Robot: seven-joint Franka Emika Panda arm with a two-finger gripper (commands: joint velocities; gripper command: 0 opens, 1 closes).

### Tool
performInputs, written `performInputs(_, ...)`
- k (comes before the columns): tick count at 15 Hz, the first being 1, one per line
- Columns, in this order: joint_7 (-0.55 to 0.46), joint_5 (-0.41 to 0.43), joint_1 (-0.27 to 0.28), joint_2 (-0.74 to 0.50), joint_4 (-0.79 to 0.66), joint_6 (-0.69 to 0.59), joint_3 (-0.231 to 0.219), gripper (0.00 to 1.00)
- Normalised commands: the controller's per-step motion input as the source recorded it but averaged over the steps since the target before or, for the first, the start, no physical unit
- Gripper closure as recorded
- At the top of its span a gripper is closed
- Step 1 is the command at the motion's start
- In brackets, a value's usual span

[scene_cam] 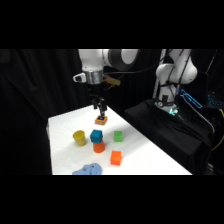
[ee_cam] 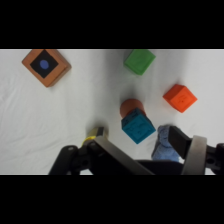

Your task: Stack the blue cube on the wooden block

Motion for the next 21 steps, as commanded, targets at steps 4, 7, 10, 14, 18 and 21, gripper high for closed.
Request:
performInputs(4, 0.04, -0.004, -0.012, -0.01, -0.01, 0.01, 0.031, 0.00)
performInputs(7, 0.19, 0.017, 0.019, 0.04, 0.06, 0.08, 0.040, 0.00)
performInputs(10, 0.33, -0.015, 0.058, 0.12, 0.12, 0.18, 0.040, 0.00)
performInputs(14, 0.55, -0.121, 0.090, 0.22, 0.18, 0.30, -0.009, 0.00)
performInputs(18, 0.73, -0.252, 0.144, 0.20, 0.16, 0.27, -0.140, 0.00)
performInputs(21, 0.71, -0.260, 0.194, 0.09, 0.08, 0.14, -0.215, 0.00)
